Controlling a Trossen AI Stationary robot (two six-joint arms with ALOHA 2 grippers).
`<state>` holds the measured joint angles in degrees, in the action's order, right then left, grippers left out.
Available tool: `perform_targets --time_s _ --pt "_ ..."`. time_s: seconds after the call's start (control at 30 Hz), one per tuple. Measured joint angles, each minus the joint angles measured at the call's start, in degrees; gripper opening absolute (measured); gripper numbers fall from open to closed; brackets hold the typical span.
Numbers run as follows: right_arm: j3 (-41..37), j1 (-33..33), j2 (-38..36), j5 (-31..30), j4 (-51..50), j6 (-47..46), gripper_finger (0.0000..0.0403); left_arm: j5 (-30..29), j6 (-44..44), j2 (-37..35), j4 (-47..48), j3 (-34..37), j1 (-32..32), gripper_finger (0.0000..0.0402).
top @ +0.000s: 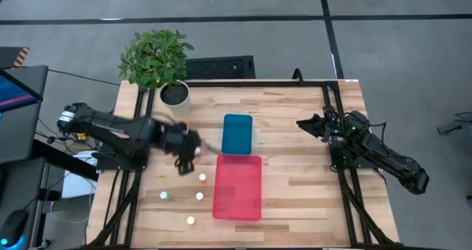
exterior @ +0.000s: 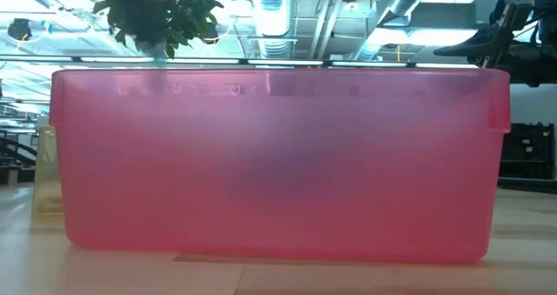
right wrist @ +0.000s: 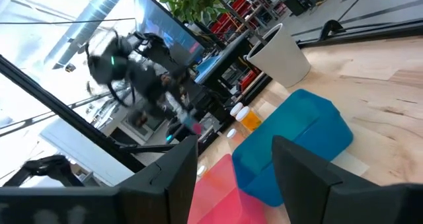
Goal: Pick and place medicine bottles into bin by pill shape (circle, oval)
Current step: Put the blue capsule bottle into the blue bin
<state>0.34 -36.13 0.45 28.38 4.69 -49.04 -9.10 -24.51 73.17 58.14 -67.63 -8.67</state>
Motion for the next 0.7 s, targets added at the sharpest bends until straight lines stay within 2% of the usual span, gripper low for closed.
perform_targets --time_s 0.17,0.3,0.53,0.7 --pt "0.0 0.0 0.0 0.0 0.0 0.0 0.0205 -1.2 9.4 2.7 -0.6 -7.3 10.9 0.0115" --pt "0.0 0.0 0.0 0.0 0.0 0.0 0.0205 0.0 19.3 11.0 -0.2 -14.8 16.8 0.0116" --pt "0.0 0.1 0.2 0.0 0.0 0.0 0.0205 4.7 28.7 28.8 -0.2 -30.3 21.6 0.0116" --pt "0.0 0.1 0.2 0.0 0.0 0.0 0.0205 5.0 32.0 36.7 -1.0 -35.3 22.4 0.0116"
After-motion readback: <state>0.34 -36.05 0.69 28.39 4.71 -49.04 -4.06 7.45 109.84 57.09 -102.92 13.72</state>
